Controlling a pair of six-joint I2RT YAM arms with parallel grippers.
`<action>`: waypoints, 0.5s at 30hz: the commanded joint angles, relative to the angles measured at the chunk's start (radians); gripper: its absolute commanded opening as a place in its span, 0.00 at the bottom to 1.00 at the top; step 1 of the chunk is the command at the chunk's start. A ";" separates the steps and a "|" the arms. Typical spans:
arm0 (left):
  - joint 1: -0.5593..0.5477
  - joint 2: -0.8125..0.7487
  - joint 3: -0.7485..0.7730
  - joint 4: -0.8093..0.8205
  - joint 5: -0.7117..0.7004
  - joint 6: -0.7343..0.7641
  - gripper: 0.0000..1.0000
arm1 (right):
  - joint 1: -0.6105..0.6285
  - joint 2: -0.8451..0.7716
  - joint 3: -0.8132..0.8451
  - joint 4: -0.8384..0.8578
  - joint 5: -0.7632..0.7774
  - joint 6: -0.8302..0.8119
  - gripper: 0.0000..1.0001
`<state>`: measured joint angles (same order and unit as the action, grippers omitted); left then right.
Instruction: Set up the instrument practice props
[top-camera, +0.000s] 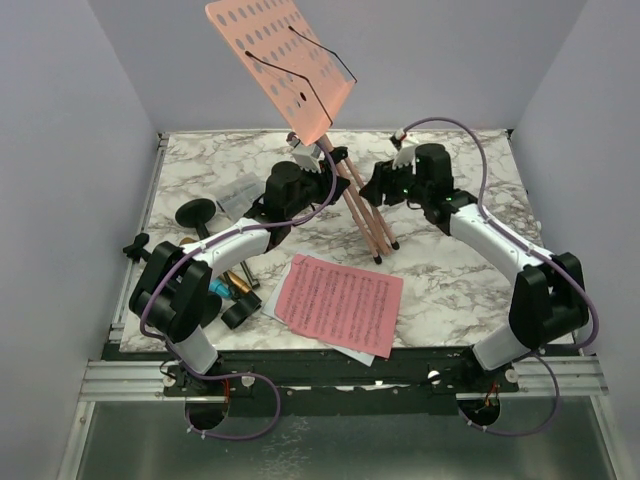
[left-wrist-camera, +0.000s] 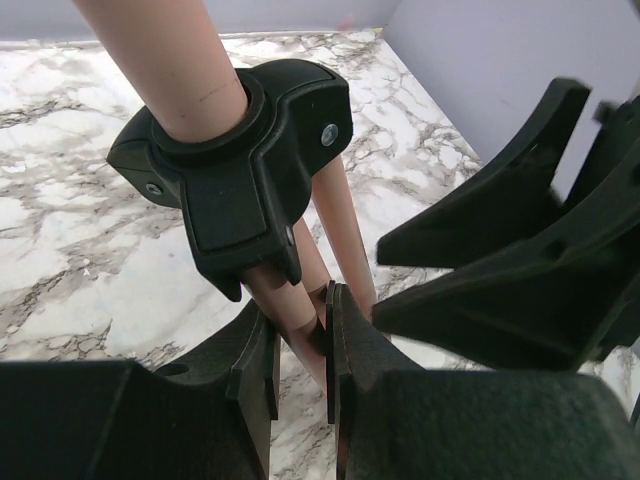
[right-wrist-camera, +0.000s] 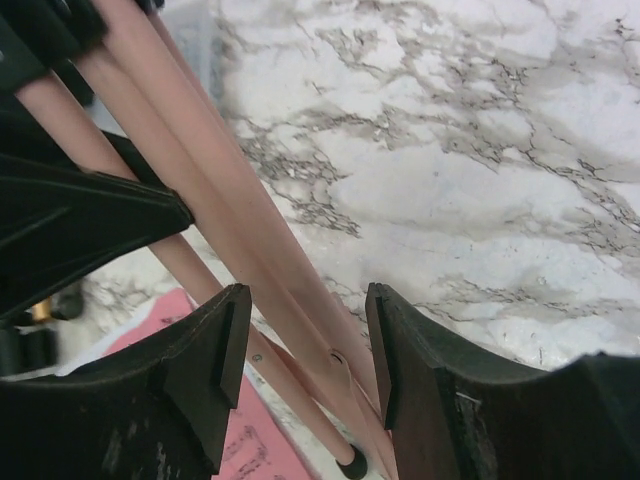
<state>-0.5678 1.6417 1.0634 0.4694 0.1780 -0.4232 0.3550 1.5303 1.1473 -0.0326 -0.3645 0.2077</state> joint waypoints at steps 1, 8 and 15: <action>-0.024 -0.068 0.027 0.094 0.030 0.129 0.00 | 0.076 0.043 0.036 0.002 0.217 -0.155 0.58; -0.023 -0.075 0.026 0.096 0.038 0.120 0.00 | 0.168 0.093 0.022 0.127 0.447 -0.294 0.49; -0.023 -0.087 0.020 0.097 0.035 0.129 0.00 | 0.203 0.058 -0.028 0.217 0.555 -0.338 0.42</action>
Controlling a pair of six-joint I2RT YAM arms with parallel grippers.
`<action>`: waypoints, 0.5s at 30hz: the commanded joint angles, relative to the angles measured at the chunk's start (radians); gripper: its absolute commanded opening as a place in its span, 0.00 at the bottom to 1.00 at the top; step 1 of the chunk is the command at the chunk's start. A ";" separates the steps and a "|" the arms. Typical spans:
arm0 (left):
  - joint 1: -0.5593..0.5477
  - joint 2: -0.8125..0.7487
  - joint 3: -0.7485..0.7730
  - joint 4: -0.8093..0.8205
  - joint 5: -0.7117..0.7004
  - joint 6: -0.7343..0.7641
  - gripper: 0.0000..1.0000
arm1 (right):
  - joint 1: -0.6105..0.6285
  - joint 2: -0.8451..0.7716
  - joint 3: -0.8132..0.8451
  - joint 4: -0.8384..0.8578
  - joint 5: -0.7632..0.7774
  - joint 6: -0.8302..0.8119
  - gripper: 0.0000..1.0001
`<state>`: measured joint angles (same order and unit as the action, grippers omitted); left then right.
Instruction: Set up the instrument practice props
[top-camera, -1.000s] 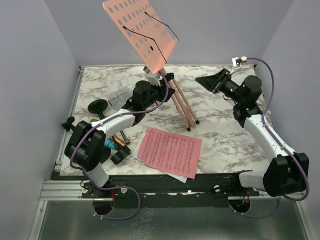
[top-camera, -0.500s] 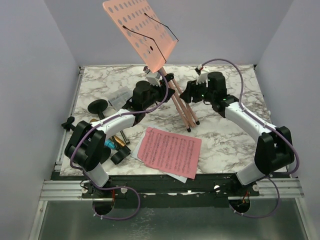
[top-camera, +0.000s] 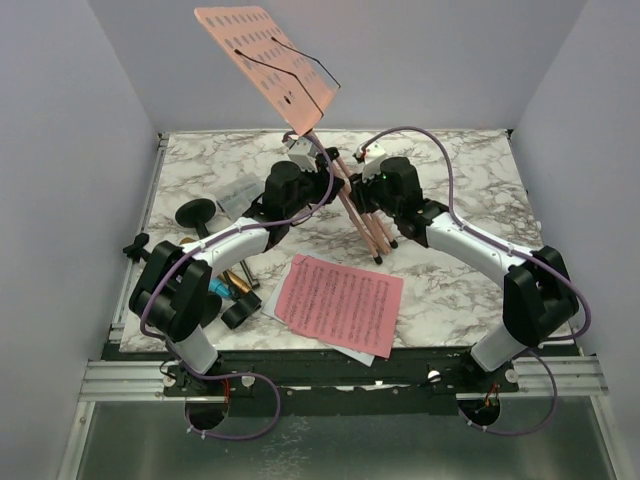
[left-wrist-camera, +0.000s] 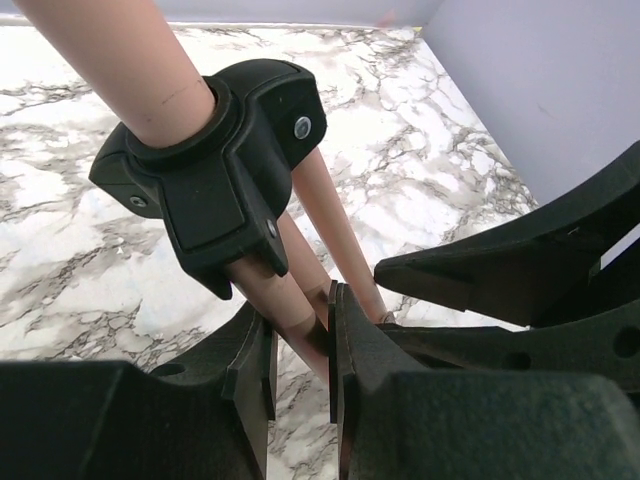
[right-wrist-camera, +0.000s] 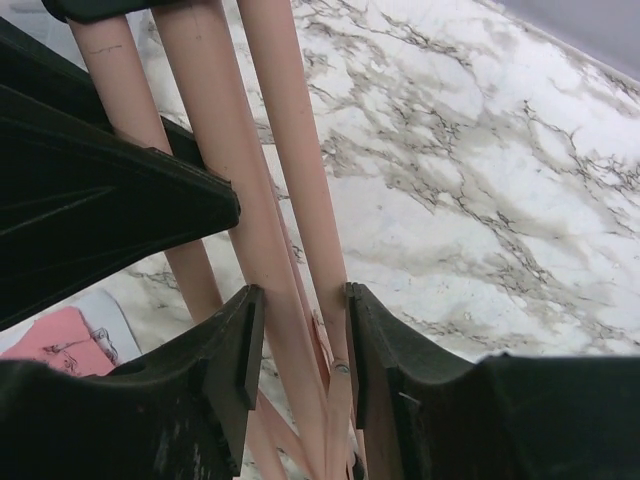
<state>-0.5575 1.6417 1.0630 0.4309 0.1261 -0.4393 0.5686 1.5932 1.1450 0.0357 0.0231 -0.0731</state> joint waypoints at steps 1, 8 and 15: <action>-0.033 -0.088 0.020 0.135 0.087 0.145 0.00 | -0.012 -0.017 -0.030 0.149 0.166 -0.057 0.41; -0.033 -0.085 0.020 0.135 0.086 0.146 0.00 | -0.011 -0.101 -0.056 0.141 0.069 -0.027 0.45; -0.033 -0.086 0.017 0.135 0.087 0.142 0.00 | -0.010 -0.047 -0.024 0.139 0.036 -0.058 0.45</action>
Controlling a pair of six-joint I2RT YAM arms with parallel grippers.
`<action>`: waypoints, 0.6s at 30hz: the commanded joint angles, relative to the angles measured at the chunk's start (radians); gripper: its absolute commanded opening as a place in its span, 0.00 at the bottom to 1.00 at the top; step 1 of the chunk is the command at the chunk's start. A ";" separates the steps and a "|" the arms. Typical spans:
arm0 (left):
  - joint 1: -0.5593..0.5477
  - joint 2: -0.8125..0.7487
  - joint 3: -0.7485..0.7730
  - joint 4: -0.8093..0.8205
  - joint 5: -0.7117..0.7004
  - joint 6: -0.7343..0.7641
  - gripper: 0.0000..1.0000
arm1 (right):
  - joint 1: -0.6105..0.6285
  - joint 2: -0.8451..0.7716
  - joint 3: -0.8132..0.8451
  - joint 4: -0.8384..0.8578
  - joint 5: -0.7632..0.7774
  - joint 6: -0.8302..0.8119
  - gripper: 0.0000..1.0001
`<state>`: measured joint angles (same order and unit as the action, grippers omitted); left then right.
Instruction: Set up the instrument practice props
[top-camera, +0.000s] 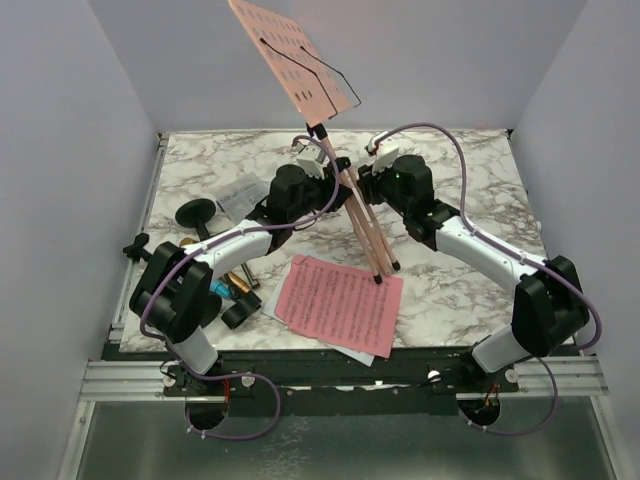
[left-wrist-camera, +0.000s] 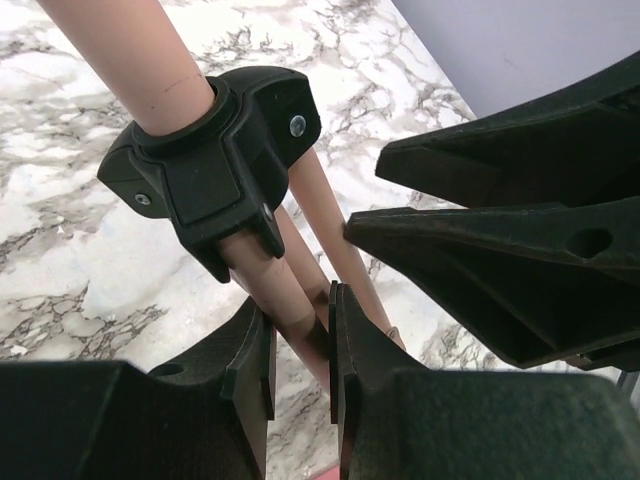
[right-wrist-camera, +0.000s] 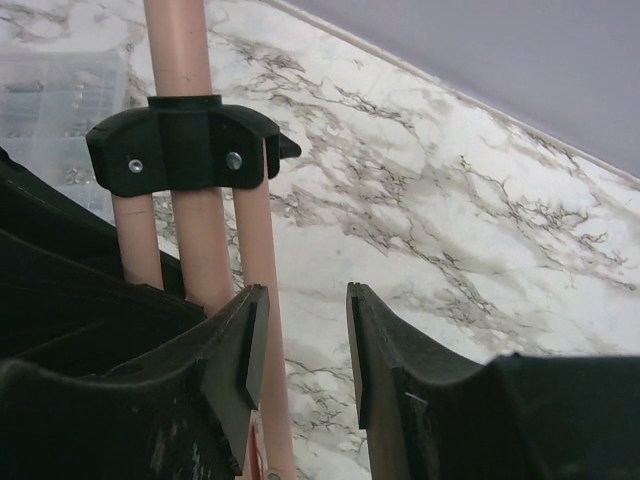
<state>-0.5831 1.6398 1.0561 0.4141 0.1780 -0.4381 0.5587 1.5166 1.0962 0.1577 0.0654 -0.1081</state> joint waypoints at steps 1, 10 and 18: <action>-0.008 -0.086 0.024 0.152 0.035 0.141 0.00 | -0.001 0.034 0.024 0.026 -0.011 -0.022 0.45; -0.007 -0.072 0.025 0.158 0.039 0.121 0.00 | 0.000 0.066 -0.014 0.047 -0.058 0.018 0.46; -0.007 -0.069 0.017 0.177 0.043 0.107 0.00 | 0.000 0.117 -0.048 0.070 -0.078 0.015 0.47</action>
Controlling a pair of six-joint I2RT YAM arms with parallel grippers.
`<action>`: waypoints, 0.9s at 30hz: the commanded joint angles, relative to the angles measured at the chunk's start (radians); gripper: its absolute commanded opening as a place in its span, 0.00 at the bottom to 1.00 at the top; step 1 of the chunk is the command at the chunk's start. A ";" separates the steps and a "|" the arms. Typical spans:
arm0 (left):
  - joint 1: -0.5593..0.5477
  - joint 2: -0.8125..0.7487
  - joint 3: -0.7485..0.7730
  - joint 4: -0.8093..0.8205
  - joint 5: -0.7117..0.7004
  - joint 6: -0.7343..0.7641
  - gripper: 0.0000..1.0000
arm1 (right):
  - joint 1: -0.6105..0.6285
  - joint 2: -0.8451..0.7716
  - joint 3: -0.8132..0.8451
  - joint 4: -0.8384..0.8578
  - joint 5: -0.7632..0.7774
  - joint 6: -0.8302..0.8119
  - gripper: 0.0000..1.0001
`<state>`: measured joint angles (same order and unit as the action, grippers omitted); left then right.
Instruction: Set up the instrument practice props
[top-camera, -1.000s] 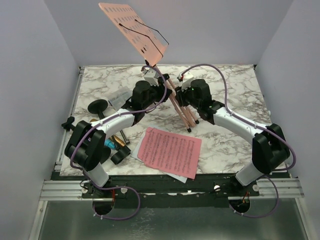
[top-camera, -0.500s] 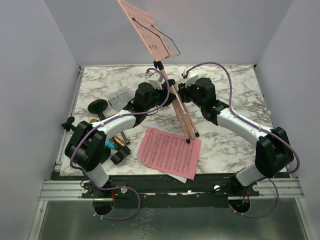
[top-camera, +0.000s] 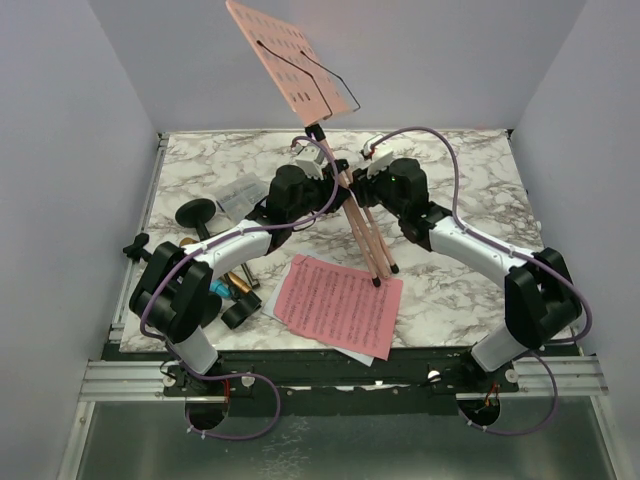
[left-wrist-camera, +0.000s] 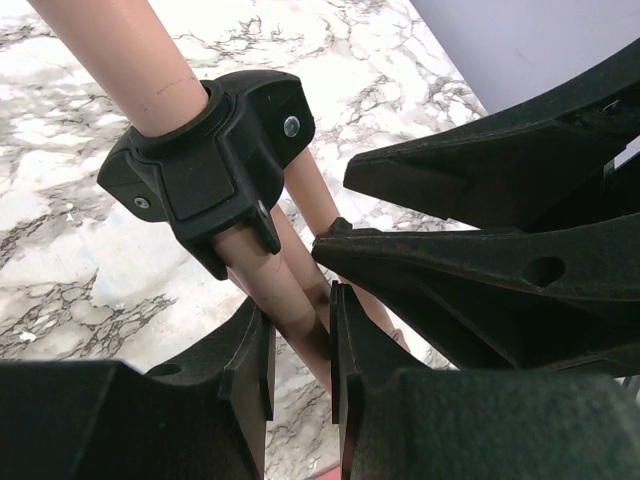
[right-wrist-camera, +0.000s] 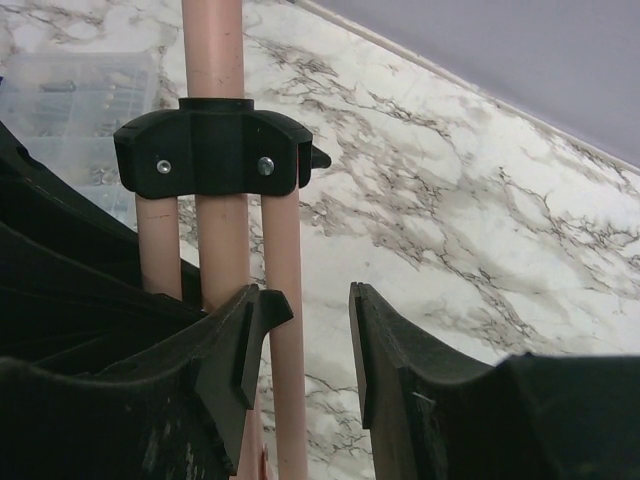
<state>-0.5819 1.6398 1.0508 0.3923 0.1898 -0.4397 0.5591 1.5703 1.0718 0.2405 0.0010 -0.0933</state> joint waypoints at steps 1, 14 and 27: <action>-0.009 -0.067 0.022 0.201 0.031 0.108 0.00 | -0.001 0.076 -0.018 -0.017 -0.005 -0.005 0.47; -0.008 -0.079 0.009 0.222 0.034 0.101 0.00 | 0.002 0.233 -0.054 0.420 0.199 -0.220 0.10; -0.009 -0.135 0.001 0.237 0.013 0.041 0.00 | 0.002 0.234 0.020 1.010 0.331 -0.767 0.00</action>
<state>-0.5453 1.6382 1.0225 0.4664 0.0666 -0.4831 0.6319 1.7996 1.0454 0.8024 0.0769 -0.5602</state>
